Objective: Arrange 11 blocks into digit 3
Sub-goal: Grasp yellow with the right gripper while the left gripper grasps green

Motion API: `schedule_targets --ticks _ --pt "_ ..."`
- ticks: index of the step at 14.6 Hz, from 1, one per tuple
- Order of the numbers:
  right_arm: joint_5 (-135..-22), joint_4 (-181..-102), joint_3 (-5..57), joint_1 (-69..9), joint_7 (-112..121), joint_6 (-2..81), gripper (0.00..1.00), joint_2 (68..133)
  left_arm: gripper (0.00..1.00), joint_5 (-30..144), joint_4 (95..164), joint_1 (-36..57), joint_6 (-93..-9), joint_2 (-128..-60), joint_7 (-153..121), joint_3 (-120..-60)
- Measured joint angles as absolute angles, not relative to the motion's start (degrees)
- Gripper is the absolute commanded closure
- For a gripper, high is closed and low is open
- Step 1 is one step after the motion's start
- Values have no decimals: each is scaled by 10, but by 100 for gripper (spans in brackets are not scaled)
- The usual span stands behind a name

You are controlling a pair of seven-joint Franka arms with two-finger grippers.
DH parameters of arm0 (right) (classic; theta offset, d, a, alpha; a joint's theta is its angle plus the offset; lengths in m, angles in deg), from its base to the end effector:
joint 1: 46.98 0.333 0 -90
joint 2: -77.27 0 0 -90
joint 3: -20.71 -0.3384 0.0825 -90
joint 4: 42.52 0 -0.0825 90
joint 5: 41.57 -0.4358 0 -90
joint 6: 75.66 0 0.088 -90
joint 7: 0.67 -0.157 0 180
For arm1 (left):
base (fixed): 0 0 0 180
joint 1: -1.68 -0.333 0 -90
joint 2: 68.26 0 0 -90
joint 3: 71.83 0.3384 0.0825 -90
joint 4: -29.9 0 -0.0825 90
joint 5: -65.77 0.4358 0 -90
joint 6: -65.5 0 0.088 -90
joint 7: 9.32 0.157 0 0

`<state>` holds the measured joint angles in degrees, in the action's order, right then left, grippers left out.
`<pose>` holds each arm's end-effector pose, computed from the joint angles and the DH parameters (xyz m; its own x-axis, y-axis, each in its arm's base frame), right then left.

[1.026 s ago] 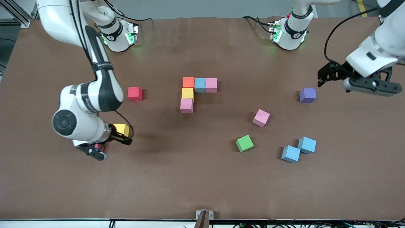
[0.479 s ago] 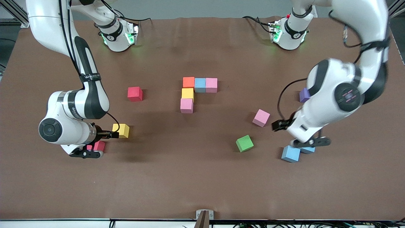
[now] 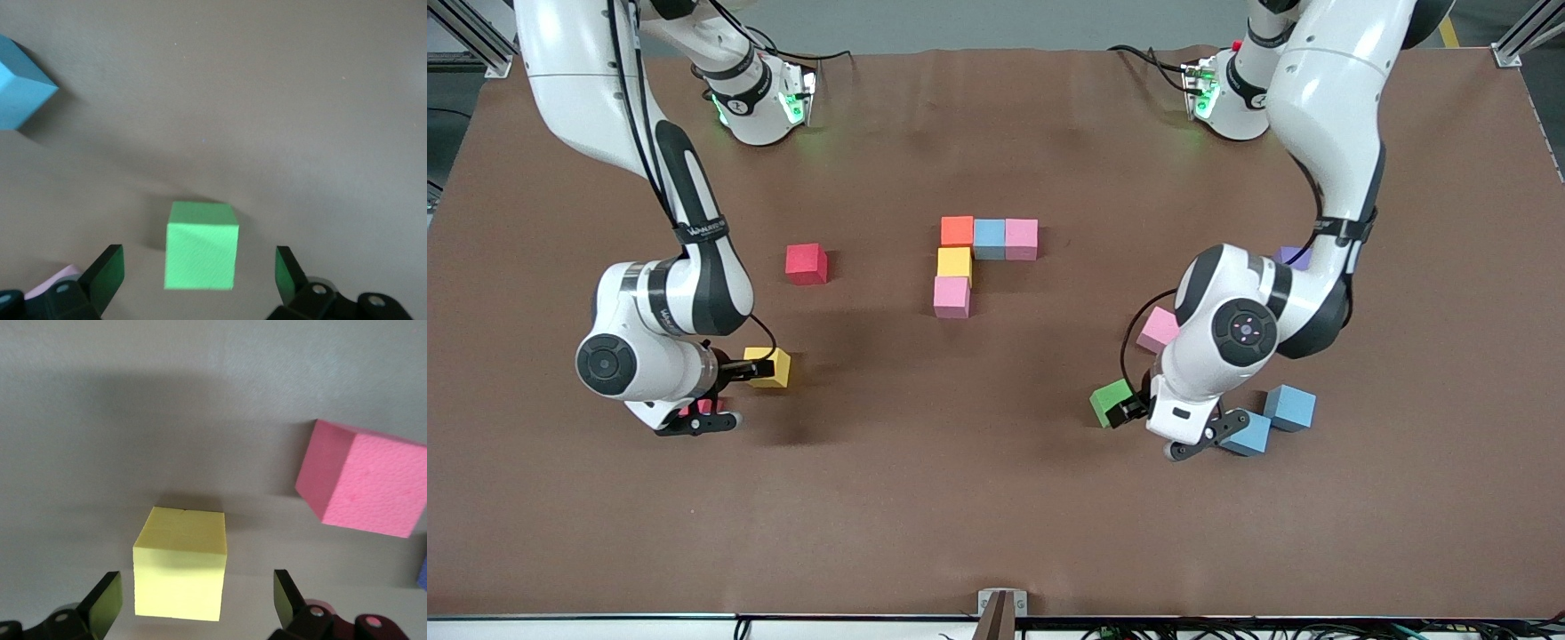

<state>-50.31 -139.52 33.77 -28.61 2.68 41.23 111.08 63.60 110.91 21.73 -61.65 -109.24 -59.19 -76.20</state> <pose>0.6856 0.0858 0.1808 0.9710 0.0877 -0.2225 0.0890 -0.9960 -0.0040 0.7308 -0.3243 0.2265 0.8840 0.4674 -0.0049 0.4644 -0.8772 0.1215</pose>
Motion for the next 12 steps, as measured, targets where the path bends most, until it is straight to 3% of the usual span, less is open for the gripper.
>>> schedule_targets --ticks 7,12 --pt "-511 -1398 327 -294 27 430 0 1128 0 636 1107 230 -632 -1136 -616 -762" --pt "-517 -1398 324 -294 27 449 0 1140 12 636 1107 241 -632 -1150 -638 -762"
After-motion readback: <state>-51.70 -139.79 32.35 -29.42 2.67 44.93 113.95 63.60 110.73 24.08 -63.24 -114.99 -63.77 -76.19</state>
